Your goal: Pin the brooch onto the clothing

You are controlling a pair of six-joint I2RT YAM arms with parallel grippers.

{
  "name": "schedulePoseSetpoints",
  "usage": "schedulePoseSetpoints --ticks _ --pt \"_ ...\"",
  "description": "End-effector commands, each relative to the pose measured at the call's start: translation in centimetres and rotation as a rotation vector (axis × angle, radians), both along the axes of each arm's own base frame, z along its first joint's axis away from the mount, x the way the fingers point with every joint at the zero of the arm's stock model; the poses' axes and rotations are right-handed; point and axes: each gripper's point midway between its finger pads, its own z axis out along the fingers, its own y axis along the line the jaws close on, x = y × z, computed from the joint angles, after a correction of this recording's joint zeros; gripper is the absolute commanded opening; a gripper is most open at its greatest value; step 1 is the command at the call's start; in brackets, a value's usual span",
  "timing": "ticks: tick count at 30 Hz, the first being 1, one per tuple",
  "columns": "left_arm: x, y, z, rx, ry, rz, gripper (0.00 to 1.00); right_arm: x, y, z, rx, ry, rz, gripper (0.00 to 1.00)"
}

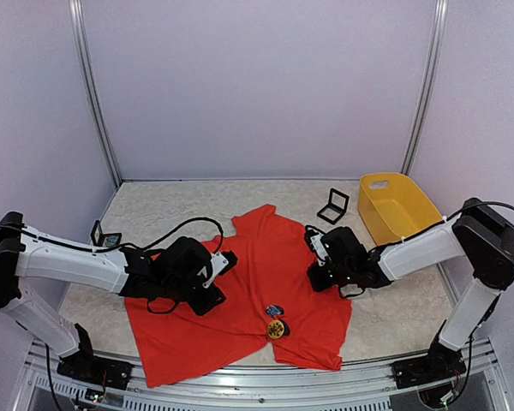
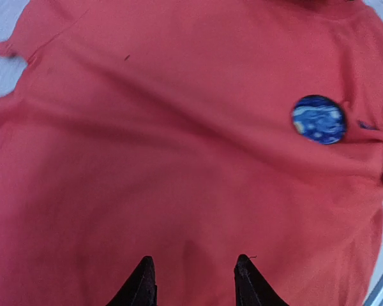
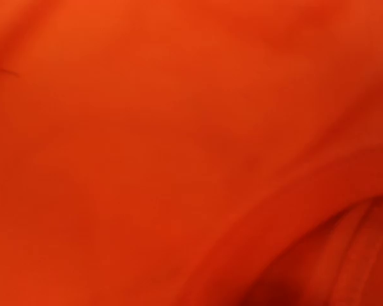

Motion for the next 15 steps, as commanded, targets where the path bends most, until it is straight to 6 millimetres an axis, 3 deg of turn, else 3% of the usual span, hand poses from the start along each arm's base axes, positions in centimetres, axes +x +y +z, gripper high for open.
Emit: schedulePoseSetpoints --ticks 1,4,8,12,15 --pt "1.7 4.6 -3.8 -0.082 0.141 0.363 0.39 0.8 -3.0 -4.4 -0.131 0.183 -0.073 0.04" --pt "3.9 8.1 -5.5 -0.070 0.142 0.521 0.39 2.9 -4.1 -5.5 -0.194 0.210 -0.097 0.04" --pt "7.3 11.5 -6.7 -0.069 0.133 0.671 0.39 7.3 -4.6 -4.7 -0.272 0.150 -0.119 0.04" --pt "10.4 12.6 -6.3 -0.080 0.089 0.722 0.39 12.3 -5.0 -3.4 -0.306 0.097 -0.143 0.04" --pt "12.1 12.0 -4.8 -0.090 0.031 0.703 0.40 14.9 -4.9 -2.0 -0.331 0.058 -0.136 0.04"
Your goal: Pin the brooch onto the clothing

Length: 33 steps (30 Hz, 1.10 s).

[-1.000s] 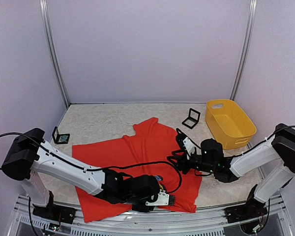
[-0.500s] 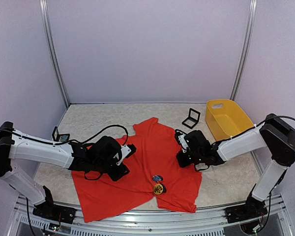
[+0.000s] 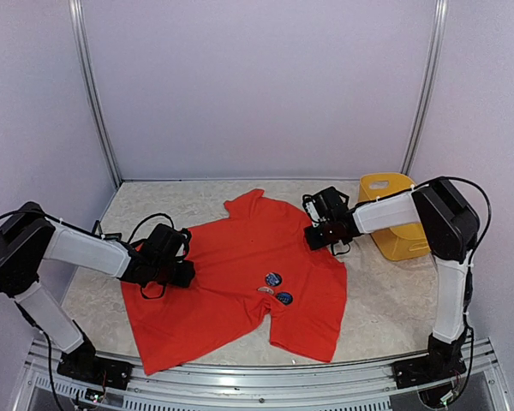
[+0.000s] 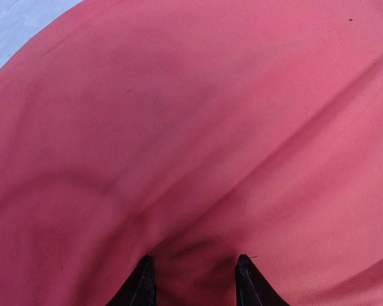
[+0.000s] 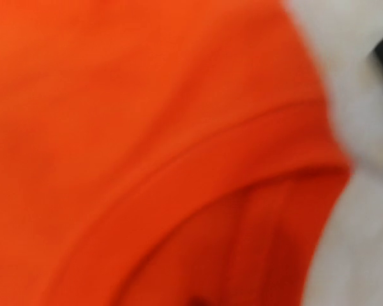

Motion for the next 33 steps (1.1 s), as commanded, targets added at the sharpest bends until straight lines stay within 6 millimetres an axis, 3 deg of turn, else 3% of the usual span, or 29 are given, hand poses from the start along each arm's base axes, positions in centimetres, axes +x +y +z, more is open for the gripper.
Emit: schedulePoseSetpoints --ticks 1,5,8,10,12,14,18,22,25,29,33 --pt "2.0 -0.4 1.5 0.022 -0.061 -0.006 0.41 2.2 -1.9 0.1 -0.144 0.018 0.019 0.04" --pt "1.3 -2.8 5.4 0.021 -0.147 -0.087 0.43 2.4 0.1 4.4 -0.102 -0.036 0.085 0.05" --pt "-1.7 -4.2 7.2 0.022 -0.160 -0.132 0.43 -1.1 2.6 7.0 -0.069 -0.062 0.174 0.04" --pt "-4.1 -4.9 7.4 -0.013 -0.139 -0.148 0.42 -4.9 4.9 7.8 -0.025 -0.060 0.281 0.04" --pt "-6.8 -5.6 6.7 -0.067 -0.088 -0.155 0.39 -9.3 7.1 7.6 0.014 -0.026 0.378 0.03" --pt "-9.4 -6.0 5.9 -0.116 -0.032 -0.148 0.37 -12.8 7.9 6.2 0.014 0.032 0.414 0.02" --pt "-13.8 -6.7 3.7 -0.202 0.075 -0.146 0.35 -18.1 9.0 3.6 0.040 0.137 0.437 0.00" --pt "-17.0 -5.9 0.7 -0.219 0.188 -0.103 0.34 -23.0 7.0 0.6 0.014 0.269 0.339 0.00" --pt "-18.9 -4.6 -1.2 -0.208 0.257 -0.057 0.34 -25.7 3.9 -0.9 0.029 0.356 0.212 0.00" --pt "-19.9 -2.1 -1.8 -0.176 0.293 0.000 0.33 -27.9 -0.3 -2.3 0.028 0.416 0.095 0.00" --pt "-21.0 -0.7 -1.6 -0.184 0.317 0.008 0.33 -28.1 -2.8 -2.7 0.005 0.436 0.030 0.00"
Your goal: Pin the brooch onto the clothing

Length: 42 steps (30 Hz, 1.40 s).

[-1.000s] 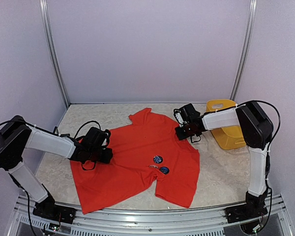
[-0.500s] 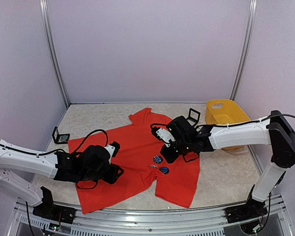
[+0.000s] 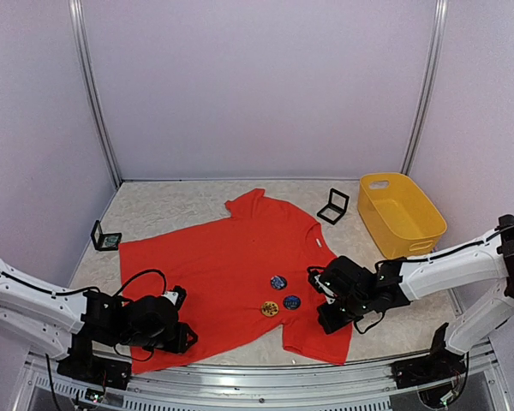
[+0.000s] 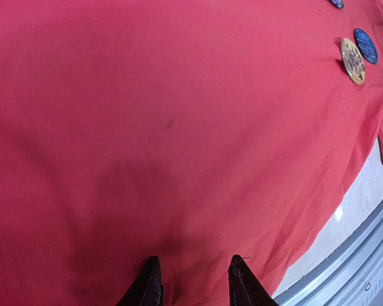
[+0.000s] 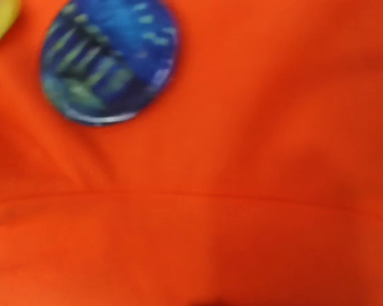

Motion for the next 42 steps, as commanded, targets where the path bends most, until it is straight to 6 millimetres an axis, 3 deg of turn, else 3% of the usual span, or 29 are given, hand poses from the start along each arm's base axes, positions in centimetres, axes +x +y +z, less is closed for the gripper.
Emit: schedulePoseSetpoints --ticks 1,4,7,9,11,13,15,18,21,23,25,29,31,33,40,42 --pt "-2.3 3.5 -1.6 0.077 0.091 0.036 0.33 -0.9 -4.6 -1.6 -0.108 0.073 -0.141 0.00" --pt "-2.9 2.6 -0.1 0.014 0.083 -0.003 0.34 0.4 -4.5 0.1 -0.105 0.028 -0.122 0.00" --pt "-2.2 1.1 3.0 -0.043 -0.010 -0.055 0.37 1.6 -1.7 3.0 -0.057 -0.033 0.008 0.00" --pt "-0.4 0.9 5.9 -0.053 -0.125 -0.026 0.38 2.2 0.8 5.1 -0.008 -0.077 0.108 0.00" --pt "2.2 1.3 9.3 -0.043 -0.270 0.026 0.43 3.3 3.6 7.6 0.063 -0.148 0.196 0.01" --pt "5.7 2.0 13.0 -0.028 -0.399 0.078 0.52 4.9 6.1 10.6 0.149 -0.251 0.232 0.09" --pt "10.1 3.7 15.4 -0.010 -0.457 0.136 0.59 6.7 7.9 13.2 0.207 -0.343 0.221 0.21" --pt "17.1 9.4 16.8 0.052 -0.499 0.333 0.69 9.3 8.8 14.9 0.189 -0.447 0.181 0.36" --pt "22.2 15.8 16.7 0.129 -0.505 0.529 0.86 10.5 9.3 14.6 0.148 -0.484 0.180 0.44" --pt "25.0 18.7 16.2 0.149 -0.484 0.613 0.97 10.7 9.4 14.3 0.138 -0.493 0.196 0.47" --pt "27.4 20.8 15.7 0.142 -0.477 0.675 0.98 10.8 9.4 13.4 0.122 -0.497 0.213 0.48" --pt "31.0 24.7 12.2 0.220 -0.379 0.766 0.94 11.1 8.8 12.4 0.116 -0.499 0.226 0.49" --pt "32.1 25.1 8.6 0.211 -0.284 0.756 0.90 11.0 8.4 11.8 0.114 -0.492 0.234 0.49" --pt "32.8 25.8 7.0 0.217 -0.276 0.775 0.87 10.8 8.0 11.2 0.119 -0.478 0.243 0.49" --pt "34.1 28.5 4.2 0.338 -0.220 0.862 0.86 10.5 5.8 9.4 0.142 -0.436 0.230 0.49" --pt "34.5 28.8 4.2 0.354 -0.227 0.872 0.86 10.5 5.4 9.3 0.146 -0.434 0.228 0.48"
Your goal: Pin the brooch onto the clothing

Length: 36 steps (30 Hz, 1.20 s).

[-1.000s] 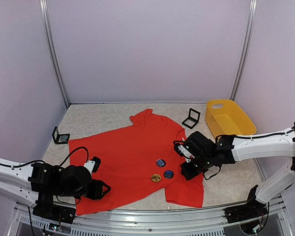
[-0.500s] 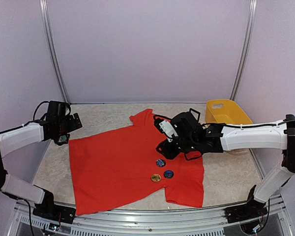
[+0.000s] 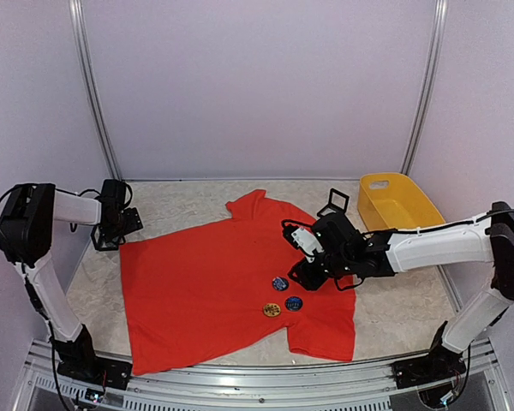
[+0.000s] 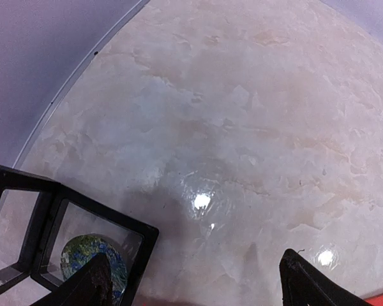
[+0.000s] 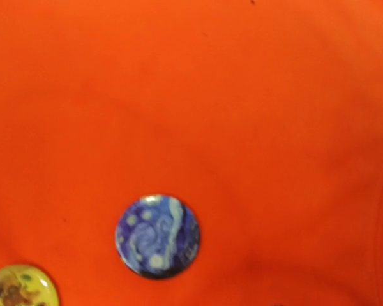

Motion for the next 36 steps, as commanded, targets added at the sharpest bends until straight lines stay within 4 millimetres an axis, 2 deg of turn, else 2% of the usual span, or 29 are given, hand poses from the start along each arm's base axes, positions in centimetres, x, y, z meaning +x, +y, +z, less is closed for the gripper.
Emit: schedulePoseSetpoints --ticks 1,3,4,6,11,14,19,23,32,36 --pt "1.7 2.0 1.3 0.059 -0.037 0.068 0.87 0.2 -0.2 1.6 0.068 -0.028 0.016 0.48" --pt "1.6 3.0 1.4 0.074 -0.029 0.118 0.87 0.2 -0.4 1.5 0.070 -0.027 0.013 0.48" --pt "1.2 4.4 1.3 0.074 -0.019 0.165 0.88 0.2 -0.5 1.4 0.069 -0.027 0.012 0.48" --pt "0.6 5.5 0.5 0.070 0.007 0.223 0.88 0.2 -0.6 1.4 0.071 -0.026 0.013 0.48" --pt "0.1 5.8 -0.2 0.031 0.029 0.281 0.90 0.0 -0.9 1.3 0.076 -0.029 0.017 0.48" --pt "0.2 5.7 -1.3 -0.007 0.081 0.281 0.91 0.0 -1.2 1.2 0.060 -0.030 0.006 0.48" --pt "-0.4 4.6 -4.0 -0.032 0.166 0.259 0.87 -0.3 -2.0 1.5 0.049 -0.041 0.003 0.48" --pt "-1.3 3.1 -4.6 -0.023 0.178 0.210 0.83 -0.2 -2.6 1.8 0.051 -0.051 -0.009 0.48" --pt "-0.2 -1.8 -3.8 0.000 0.169 0.036 0.50 0.1 -3.0 2.3 0.045 -0.076 -0.013 0.48" --pt "-0.4 -3.4 -4.4 0.002 0.194 -0.016 0.44 0.0 -3.4 2.5 0.045 -0.084 -0.016 0.48"
